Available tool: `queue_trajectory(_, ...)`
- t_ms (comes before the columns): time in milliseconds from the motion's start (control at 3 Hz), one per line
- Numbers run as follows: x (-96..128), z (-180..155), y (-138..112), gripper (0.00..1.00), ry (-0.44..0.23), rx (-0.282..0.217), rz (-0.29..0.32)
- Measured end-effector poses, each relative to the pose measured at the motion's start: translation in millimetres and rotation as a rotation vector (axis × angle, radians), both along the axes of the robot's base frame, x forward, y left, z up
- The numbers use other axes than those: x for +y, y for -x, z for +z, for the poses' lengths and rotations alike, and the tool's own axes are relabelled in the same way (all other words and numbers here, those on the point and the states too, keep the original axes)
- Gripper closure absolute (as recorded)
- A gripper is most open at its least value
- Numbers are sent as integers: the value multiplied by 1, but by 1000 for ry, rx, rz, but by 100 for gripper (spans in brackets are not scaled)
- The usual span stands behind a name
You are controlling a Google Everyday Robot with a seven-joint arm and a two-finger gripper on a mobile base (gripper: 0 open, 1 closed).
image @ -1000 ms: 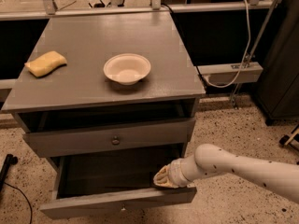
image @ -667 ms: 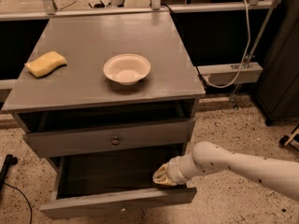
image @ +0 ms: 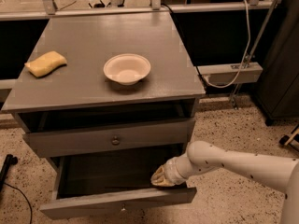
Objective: Open middle drawer
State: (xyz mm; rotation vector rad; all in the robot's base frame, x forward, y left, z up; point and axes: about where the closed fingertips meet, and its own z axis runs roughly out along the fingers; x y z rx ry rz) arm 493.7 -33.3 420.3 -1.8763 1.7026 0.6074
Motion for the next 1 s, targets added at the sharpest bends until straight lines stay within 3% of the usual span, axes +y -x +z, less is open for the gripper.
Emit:
queue_trajectory(333,2,-7,6,100,3,23,10)
queue_trajectory(1000,-16,-7,28,100,20,61,2)
